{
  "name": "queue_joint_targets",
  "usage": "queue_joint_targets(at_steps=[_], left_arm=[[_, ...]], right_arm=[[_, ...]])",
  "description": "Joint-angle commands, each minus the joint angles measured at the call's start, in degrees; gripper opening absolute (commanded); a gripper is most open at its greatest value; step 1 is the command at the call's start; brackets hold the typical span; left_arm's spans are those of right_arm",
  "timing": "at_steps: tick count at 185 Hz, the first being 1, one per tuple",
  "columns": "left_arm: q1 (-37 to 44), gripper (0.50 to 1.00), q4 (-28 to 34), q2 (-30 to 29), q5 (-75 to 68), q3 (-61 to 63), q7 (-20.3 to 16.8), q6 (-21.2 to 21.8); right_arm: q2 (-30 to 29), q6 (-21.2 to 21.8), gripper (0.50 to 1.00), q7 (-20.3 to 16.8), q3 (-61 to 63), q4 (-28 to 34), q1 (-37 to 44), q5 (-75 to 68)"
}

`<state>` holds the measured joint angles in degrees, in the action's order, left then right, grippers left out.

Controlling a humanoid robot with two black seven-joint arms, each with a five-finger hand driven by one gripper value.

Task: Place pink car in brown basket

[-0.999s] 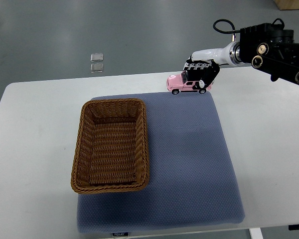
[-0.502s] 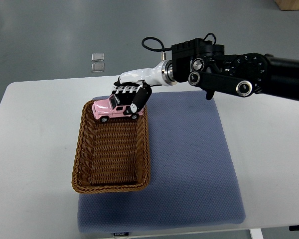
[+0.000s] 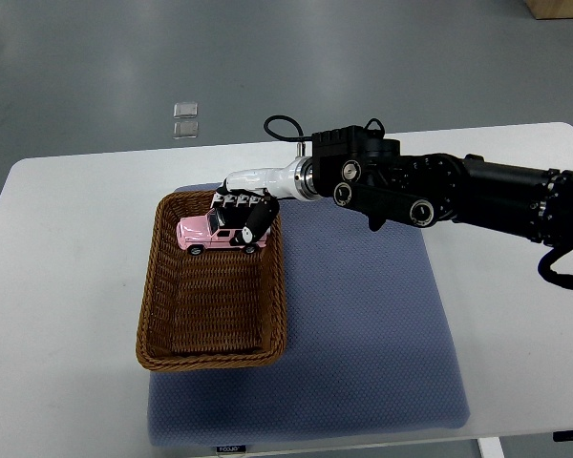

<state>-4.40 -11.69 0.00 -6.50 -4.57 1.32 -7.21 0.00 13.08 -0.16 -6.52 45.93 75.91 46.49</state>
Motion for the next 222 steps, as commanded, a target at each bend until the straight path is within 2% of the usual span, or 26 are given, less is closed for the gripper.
queue_joint_targets(at_steps=[1,6,13,36,48,50,56,64,83,109,145,163,184,215,222], left_arm=[[0.0,1.0,0.09,0.0,0.0,0.0,0.0,0.0],[0.0,1.0,0.09,0.0,0.0,0.0,0.0,0.0],[0.0,1.0,0.09,0.0,0.0,0.0,0.0,0.0],[0.0,1.0,0.09,0.0,0.0,0.09,0.0,0.0],[-0.09,1.0,0.17,0.0,0.0,0.09,0.0,0.0],[-0.09,1.0,0.17,0.0,0.0,0.09,0.0,0.0],[-0.09,1.0,0.17,0.0,0.0,0.09,0.0,0.0],[-0.17,1.0,0.17,0.0,0.0,0.0,0.0,0.0],[-0.17,1.0,0.17,0.0,0.0,0.0,0.0,0.0],[-0.17,1.0,0.26,0.0,0.0,0.0,0.0,0.0],[-0.17,1.0,0.09,0.0,0.0,-0.08,0.0,0.0],[-0.17,1.0,0.17,0.0,0.0,-0.08,0.0,0.0],[-0.17,1.0,0.17,0.0,0.0,-0.08,0.0,0.0],[-0.17,1.0,-0.18,0.0,-0.09,0.0,0.0,0.0],[-0.17,1.0,-0.26,0.0,-0.09,0.09,0.0,0.0]], right_arm=[[0.0,-0.34,0.5,-0.01,0.02,-0.22,-1.21,0.27],[0.0,-0.34,0.5,-0.01,0.02,-0.31,-1.3,0.27],[0.0,-0.43,0.547,-0.01,0.02,-0.49,-1.38,0.27],[0.0,-0.43,0.619,-0.01,0.02,-0.66,-2.0,0.27],[0.0,-0.43,0.721,-0.01,0.02,-0.75,-2.09,0.27],[0.0,-0.43,0.768,0.08,0.02,-0.75,-2.09,0.27],[0.0,-0.43,0.827,0.08,0.02,-0.75,-2.17,0.27],[0.0,-0.43,0.862,0.16,0.1,-0.75,-2.26,0.27],[0.0,-0.43,0.895,0.25,0.63,-0.75,-2.18,0.27],[0.0,-0.52,0.897,0.78,1.69,-0.84,-1.47,-0.26],[0.0,-1.13,0.897,2.54,16.8,-1.02,-2.17,-1.4],[0.09,-0.96,0.897,6.05,26.91,-0.66,-7.98,-2.81],[3.61,-0.08,0.897,10.18,38.85,0.04,-15.79,-5.18],[3.17,-0.08,0.897,10.8,55.21,0.04,-26.96,-14.06],[2.99,0.01,0.913,10.8,58.98,0.04,-29.59,-17.48]])
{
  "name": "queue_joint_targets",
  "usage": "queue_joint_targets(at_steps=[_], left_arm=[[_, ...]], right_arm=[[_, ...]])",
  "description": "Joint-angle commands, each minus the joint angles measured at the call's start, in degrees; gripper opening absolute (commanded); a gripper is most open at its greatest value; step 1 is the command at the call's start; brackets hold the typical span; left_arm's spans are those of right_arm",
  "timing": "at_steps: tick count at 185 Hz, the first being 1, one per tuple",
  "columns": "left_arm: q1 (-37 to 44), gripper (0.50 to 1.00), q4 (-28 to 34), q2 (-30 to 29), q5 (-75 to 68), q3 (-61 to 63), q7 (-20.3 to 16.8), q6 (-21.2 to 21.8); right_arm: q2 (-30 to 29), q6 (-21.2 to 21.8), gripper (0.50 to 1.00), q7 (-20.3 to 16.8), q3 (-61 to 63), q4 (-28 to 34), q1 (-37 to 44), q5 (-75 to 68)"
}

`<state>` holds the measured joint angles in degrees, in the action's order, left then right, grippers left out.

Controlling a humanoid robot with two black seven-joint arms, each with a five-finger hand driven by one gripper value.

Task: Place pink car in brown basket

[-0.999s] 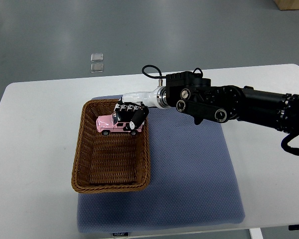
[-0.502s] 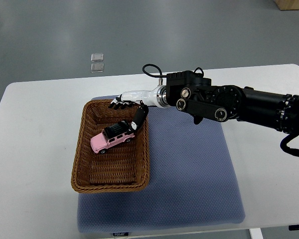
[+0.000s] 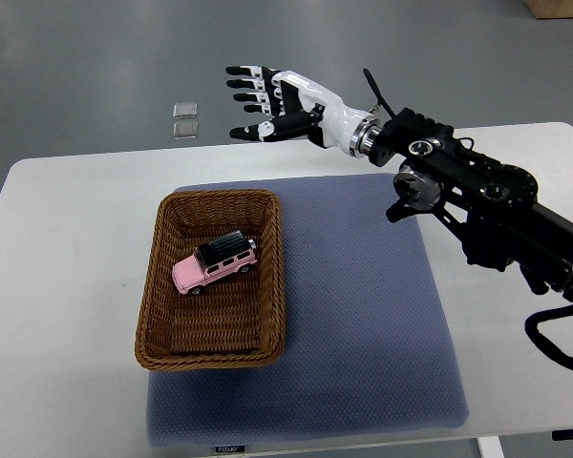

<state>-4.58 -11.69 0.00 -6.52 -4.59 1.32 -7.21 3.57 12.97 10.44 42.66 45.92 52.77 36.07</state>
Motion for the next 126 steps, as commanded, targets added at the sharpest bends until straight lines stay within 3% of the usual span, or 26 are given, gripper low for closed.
queue_joint_targets(at_steps=[1,47,126], left_arm=[[0.01,1.0,-0.27,0.0,-0.07,0.11,0.0,0.0],[0.01,1.0,-0.18,0.0,-0.07,0.37,0.0,0.0],[0.01,1.0,-0.09,0.0,-0.07,0.46,0.0,0.0]], right_arm=[[-0.59,0.12,0.913,0.2,9.81,0.04,-6.46,-7.07],[0.38,0.12,0.913,0.28,19.91,-1.19,-15.16,-24.55],[1.0,0.12,0.915,0.37,20.53,-4.7,-15.86,-25.61]])
